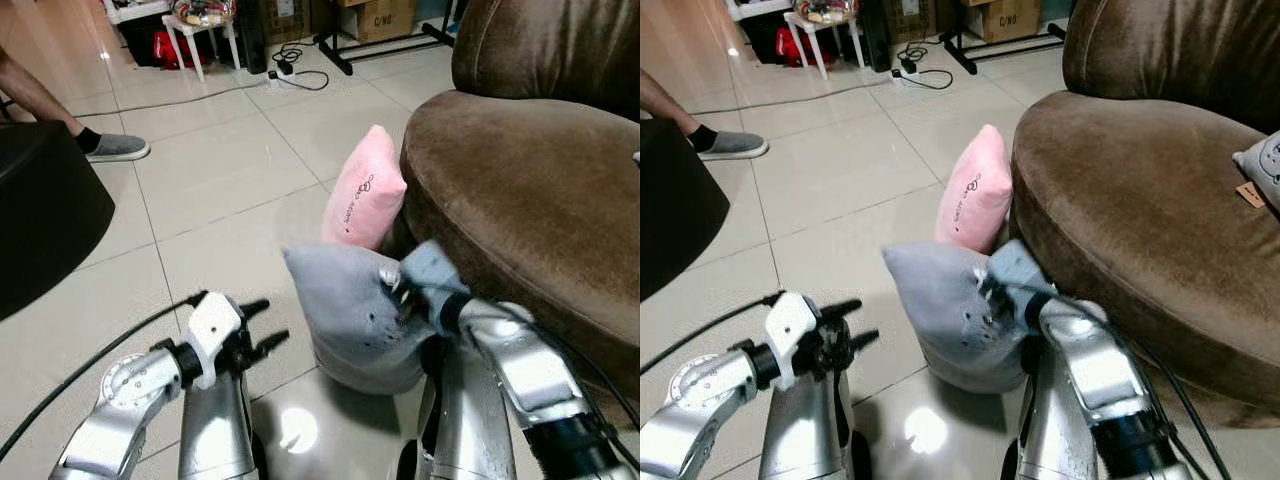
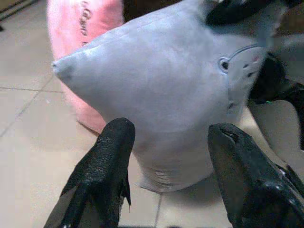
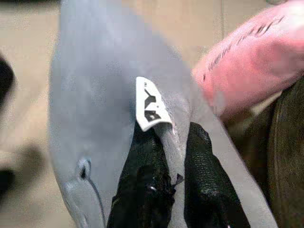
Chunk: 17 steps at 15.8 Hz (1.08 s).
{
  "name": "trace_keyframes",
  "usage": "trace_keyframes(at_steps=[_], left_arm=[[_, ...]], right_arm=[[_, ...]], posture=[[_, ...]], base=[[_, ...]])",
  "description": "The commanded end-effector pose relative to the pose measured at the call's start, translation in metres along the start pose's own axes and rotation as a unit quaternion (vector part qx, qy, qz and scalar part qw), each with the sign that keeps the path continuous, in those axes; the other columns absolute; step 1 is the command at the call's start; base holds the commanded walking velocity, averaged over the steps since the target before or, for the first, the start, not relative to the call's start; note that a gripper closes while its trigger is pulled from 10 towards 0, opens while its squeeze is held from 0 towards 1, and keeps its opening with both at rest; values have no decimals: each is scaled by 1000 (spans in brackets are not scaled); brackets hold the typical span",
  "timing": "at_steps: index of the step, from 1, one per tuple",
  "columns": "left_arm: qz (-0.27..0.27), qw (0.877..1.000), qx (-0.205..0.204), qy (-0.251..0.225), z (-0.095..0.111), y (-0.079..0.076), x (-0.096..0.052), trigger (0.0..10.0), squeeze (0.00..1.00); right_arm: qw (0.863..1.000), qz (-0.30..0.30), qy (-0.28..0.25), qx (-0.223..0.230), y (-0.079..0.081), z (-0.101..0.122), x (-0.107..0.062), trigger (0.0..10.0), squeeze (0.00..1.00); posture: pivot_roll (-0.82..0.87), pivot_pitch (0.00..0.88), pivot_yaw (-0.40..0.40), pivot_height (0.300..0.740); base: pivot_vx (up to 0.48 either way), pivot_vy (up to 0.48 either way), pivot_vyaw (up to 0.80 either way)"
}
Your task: Move the pillow to the sofa from floor
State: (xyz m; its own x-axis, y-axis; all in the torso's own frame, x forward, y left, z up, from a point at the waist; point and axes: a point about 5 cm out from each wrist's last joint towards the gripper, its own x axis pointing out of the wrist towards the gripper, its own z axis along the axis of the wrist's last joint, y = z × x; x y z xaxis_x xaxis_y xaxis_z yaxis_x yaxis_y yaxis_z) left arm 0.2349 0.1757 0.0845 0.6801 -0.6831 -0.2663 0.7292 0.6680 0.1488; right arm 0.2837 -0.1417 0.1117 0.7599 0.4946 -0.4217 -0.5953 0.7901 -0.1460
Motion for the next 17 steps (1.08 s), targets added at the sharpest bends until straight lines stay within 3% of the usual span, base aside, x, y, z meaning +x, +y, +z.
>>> trace_keyframes(at_steps=[1, 4, 8, 11, 12, 17], left_arm=[[41, 999, 7, -26, 12, 11, -3, 10000, 0], [117, 989, -3, -91, 39, 17, -6, 10000, 0], [107, 992, 10, -67, 28, 8, 0, 10000, 0], [131, 989, 5, -71, 32, 11, 0, 10000, 0], [141, 987, 7, -71, 33, 12, -1, 10000, 0], [146, 987, 9, -71, 33, 13, 0, 10000, 0]], right_arm=[[997, -19, -75, 25, -8, 30, -16, 0, 0], [984, -63, -156, 62, -12, 55, -48, 0, 0], [990, -59, -113, 62, -1, 35, -42, 0, 0], [984, -85, -140, 70, -5, 47, -41, 0, 0], [980, -99, -160, 65, -7, 52, -42, 10000, 0], [978, -104, -167, 62, -8, 54, -42, 10000, 0]], posture=[[-73, 0, 71, 370], [-81, 0, 75, 370], [-91, 0, 70, 370], [-85, 0, 62, 370], [-84, 0, 62, 370], [-84, 0, 62, 370]], base=[[0, 0, 0], [0, 0, 0], [0, 0, 0], [0, 0, 0], [0, 0, 0], [0, 0, 0]])
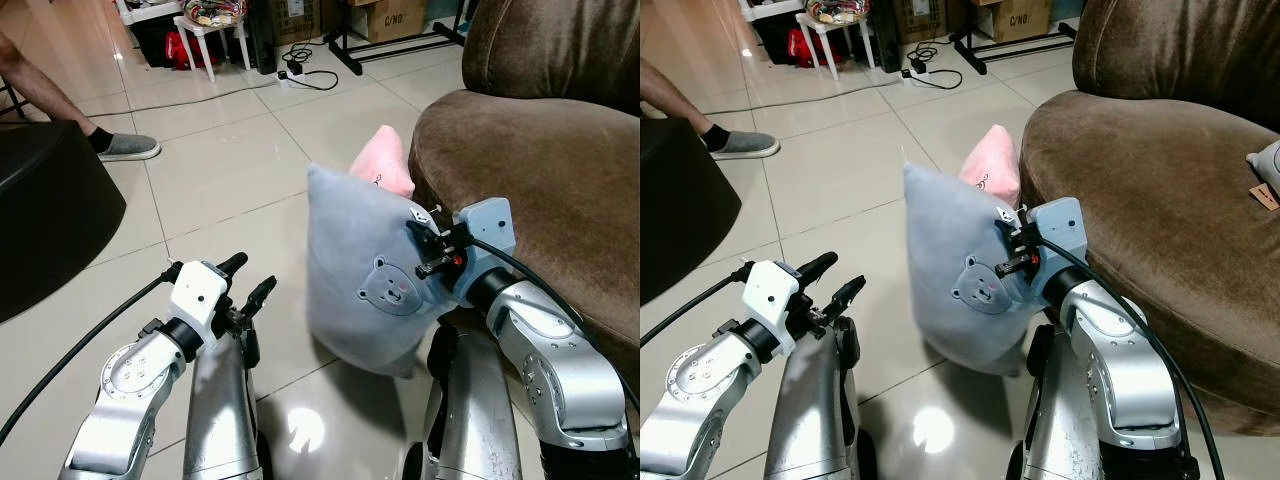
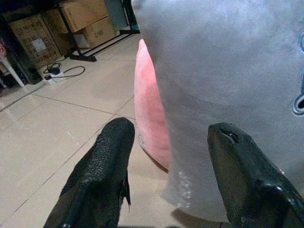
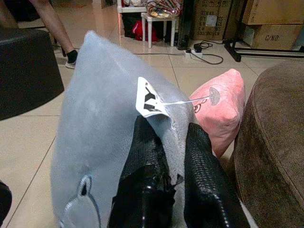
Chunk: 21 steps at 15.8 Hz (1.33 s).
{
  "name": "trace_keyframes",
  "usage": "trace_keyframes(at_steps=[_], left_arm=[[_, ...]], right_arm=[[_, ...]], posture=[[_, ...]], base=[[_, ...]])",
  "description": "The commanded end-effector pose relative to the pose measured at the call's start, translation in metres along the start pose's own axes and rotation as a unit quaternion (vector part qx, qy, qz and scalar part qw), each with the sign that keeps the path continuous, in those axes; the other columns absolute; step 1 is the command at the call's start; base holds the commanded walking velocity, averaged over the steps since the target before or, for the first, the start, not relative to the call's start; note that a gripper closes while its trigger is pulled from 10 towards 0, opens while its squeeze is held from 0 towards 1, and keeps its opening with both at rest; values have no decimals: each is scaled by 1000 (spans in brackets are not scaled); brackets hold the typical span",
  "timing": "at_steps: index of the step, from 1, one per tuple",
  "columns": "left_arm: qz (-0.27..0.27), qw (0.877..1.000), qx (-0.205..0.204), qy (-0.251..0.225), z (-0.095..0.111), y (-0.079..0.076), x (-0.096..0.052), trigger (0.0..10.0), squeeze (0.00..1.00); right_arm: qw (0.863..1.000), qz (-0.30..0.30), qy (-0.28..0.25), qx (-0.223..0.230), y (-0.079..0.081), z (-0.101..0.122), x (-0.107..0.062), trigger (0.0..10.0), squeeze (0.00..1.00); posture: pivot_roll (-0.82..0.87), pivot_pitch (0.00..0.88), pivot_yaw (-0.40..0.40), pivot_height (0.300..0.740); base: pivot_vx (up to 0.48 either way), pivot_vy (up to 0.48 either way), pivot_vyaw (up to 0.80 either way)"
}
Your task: Move the pillow to the sofa from floor
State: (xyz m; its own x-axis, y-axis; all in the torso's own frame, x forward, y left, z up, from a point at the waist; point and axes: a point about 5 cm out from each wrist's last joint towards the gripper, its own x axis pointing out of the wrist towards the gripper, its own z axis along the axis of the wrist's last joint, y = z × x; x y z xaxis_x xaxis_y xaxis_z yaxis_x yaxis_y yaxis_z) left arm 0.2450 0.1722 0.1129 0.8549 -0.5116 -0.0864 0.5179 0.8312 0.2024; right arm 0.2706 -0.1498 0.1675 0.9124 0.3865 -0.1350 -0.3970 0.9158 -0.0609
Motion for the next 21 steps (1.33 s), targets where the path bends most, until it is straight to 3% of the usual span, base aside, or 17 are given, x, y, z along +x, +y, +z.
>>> trace_keyframes(at_steps=[1, 12, 14, 21], left_arm=[[9, 1000, 6, -5, 4, 4, 0, 10000, 0], [21, 1000, 9, -5, 5, 6, 0, 10000, 0], [50, 999, 1, -16, 10, 8, 9, 10000, 0], [61, 998, -14, -10, 9, 8, 11, 10000, 0]], right_arm=[[1000, 0, -30, -9, 0, 12, -1, 10000, 0], [999, -6, -44, 0, 0, 14, 0, 10000, 0], [992, -78, -96, 38, -5, 21, 2, 10000, 0], [989, -93, -110, 42, -7, 24, 2, 10000, 0]], posture=[[-84, 0, 62, 370], [-85, 0, 63, 370], [-85, 0, 64, 385], [-87, 0, 58, 465]], base=[[0, 0, 0], [0, 0, 0], [0, 0, 0], [0, 0, 0]])
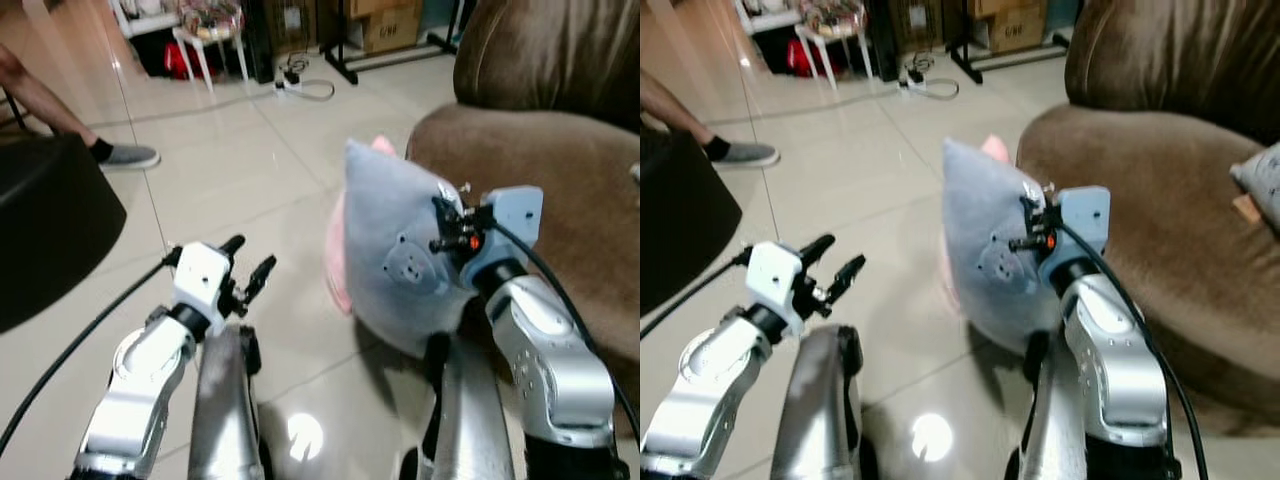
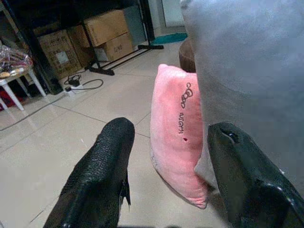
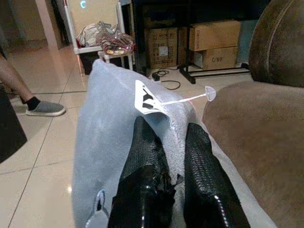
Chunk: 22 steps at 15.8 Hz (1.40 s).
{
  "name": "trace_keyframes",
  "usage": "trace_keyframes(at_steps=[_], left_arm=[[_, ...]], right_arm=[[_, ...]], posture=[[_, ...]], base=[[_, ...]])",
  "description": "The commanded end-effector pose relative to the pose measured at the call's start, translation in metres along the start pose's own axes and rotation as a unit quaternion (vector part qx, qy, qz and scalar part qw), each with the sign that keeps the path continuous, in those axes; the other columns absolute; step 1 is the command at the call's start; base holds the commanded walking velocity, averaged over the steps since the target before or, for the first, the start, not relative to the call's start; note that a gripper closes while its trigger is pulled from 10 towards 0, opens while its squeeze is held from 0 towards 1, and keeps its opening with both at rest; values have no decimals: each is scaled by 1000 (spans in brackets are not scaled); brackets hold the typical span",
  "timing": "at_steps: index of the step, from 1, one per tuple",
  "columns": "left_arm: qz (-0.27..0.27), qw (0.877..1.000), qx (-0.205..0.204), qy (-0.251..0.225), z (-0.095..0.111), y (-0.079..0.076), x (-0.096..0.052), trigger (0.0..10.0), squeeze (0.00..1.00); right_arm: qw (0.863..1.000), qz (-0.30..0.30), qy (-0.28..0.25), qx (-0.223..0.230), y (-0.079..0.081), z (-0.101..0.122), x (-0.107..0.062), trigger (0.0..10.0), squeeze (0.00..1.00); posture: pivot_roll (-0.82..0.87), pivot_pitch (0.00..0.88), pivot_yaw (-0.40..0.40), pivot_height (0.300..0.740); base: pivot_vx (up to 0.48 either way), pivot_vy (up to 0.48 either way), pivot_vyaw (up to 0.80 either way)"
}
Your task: Move the pillow to the sofa from floor
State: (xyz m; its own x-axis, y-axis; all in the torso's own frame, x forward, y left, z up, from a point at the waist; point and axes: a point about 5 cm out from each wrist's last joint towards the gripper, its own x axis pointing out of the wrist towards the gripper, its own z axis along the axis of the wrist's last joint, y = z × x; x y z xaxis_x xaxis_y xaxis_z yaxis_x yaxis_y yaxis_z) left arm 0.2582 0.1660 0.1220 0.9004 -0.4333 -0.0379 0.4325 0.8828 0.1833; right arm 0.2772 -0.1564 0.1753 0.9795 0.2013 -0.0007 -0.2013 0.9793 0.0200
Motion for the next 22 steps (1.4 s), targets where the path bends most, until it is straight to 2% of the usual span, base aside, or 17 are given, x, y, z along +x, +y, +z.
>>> trace_keyframes(at_steps=[1, 4, 5, 12, 13, 14, 20, 22], left_arm=[[13, 1000, -1, 4, 0, 5, -2, 10000, 0], [13, 1000, -9, 4, 0, 5, -3, 10000, 0], [16, 1000, -13, 0, 1, 6, -3, 0, 0], [22, 999, -25, -2, 2, 6, -4, 0, 0], [40, 998, -40, 1, 1, 10, -3, 10000, 518], [34, 998, -51, -4, 1, 10, -3, 10000, 1000], [25, 998, -54, -5, 2, 8, -4, 10000, 1000], [29, 999, -41, -4, 3, 10, -4, 10000, 1000]], right_arm=[[999, 9, -47, -1, 4, 16, 2, 10000, 0], [999, 10, -49, -1, 5, 17, 2, 10000, 0], [999, 10, -49, -1, 5, 17, 2, 10000, 0], [999, 12, -47, -2, 5, 16, 2, 10000, 0], [999, 12, -46, -3, 6, 15, 2, 10000, 0], [999, 12, -45, -3, 6, 14, 1, 10000, 0], [999, 5, -40, -3, 4, 11, 0, 10000, 0], [999, 0, -38, -2, 2, 9, 0, 10000, 0]], posture=[[-87, 0, 58, 475], [-88, 0, 57, 505], [-88, 0, 56, 515], [-87, 0, 55, 580], [-86, 0, 56, 595], [-87, 0, 56, 605], [-86, 0, 58, 655], [-86, 0, 59, 675]], base=[[0, 0, 0], [0, 0, 0], [0, 0, 0], [0, 0, 0], [0, 0, 0], [0, 0, 0], [0, 0, 0], [0, 0, 0]])
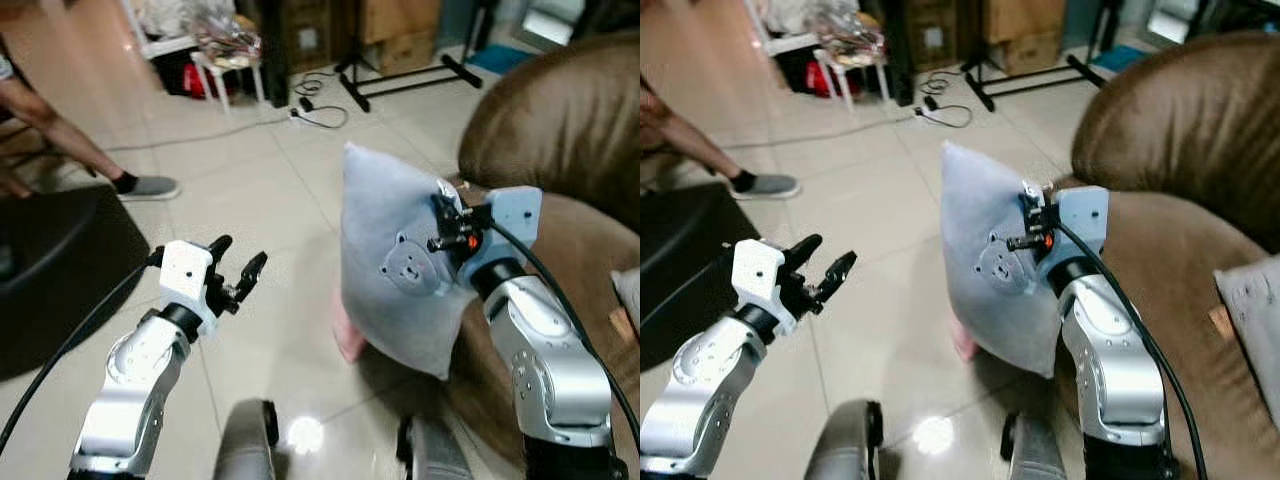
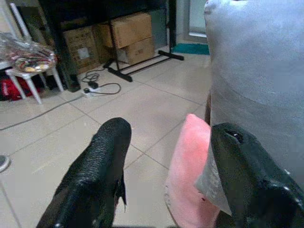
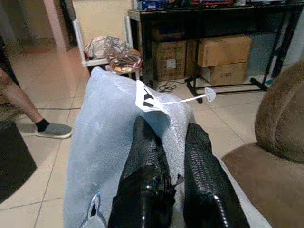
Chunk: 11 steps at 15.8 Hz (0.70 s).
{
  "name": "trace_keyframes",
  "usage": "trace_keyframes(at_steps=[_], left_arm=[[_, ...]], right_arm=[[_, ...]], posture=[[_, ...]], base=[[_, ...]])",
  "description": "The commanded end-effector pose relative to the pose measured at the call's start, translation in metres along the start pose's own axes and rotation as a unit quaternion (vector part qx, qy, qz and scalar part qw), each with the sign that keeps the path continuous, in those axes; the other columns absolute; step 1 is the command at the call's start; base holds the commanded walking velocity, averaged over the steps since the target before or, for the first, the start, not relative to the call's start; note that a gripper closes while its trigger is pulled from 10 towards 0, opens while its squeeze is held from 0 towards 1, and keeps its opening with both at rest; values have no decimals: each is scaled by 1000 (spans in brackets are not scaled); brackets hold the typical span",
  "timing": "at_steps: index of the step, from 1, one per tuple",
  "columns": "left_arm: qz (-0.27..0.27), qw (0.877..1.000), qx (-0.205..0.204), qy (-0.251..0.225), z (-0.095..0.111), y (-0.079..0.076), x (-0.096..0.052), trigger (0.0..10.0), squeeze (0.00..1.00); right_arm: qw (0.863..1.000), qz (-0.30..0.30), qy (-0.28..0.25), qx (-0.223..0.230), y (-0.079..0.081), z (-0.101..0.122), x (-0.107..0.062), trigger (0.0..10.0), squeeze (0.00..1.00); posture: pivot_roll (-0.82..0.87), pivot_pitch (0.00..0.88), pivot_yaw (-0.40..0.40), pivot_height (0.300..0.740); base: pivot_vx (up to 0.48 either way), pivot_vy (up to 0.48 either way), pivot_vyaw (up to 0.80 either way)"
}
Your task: Move the pillow to the sofa from floor
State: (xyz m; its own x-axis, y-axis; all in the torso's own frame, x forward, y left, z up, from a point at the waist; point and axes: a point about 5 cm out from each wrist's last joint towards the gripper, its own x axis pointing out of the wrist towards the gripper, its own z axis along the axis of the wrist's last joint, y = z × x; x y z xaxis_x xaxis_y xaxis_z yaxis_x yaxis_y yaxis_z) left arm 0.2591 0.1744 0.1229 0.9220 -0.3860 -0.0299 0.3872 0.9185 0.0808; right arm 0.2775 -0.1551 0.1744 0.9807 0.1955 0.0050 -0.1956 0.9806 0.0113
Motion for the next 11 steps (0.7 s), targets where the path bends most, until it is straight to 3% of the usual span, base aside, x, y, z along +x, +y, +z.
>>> trace_keyframes(at_steps=[1, 4, 8, 11], left_arm=[[3, 1000, 13, -5, 4, 3, -1, 10000, 1000], [2, 1000, 22, -9, 5, 3, 0, 10000, 1000], [54, 996, 55, -40, 10, 13, 4, 10000, 1000], [89, 995, 4, -45, 11, 19, 5, 10000, 1000]], right_arm=[[999, -1, -34, 3, 0, 10, -1, 10000, 0], [999, -13, -30, 3, -3, 7, -2, 10000, 0], [998, -54, -15, -1, -14, 0, -4, 10000, 0], [997, -82, 3, -2, -22, -10, -6, 10000, 0]], posture=[[-86, 0, 60, 685], [-89, 0, 64, 715], [-88, 0, 68, 740], [-86, 0, 73, 740]], base=[[0, 0, 0], [0, 0, 0], [0, 0, 0], [0, 0, 0]])
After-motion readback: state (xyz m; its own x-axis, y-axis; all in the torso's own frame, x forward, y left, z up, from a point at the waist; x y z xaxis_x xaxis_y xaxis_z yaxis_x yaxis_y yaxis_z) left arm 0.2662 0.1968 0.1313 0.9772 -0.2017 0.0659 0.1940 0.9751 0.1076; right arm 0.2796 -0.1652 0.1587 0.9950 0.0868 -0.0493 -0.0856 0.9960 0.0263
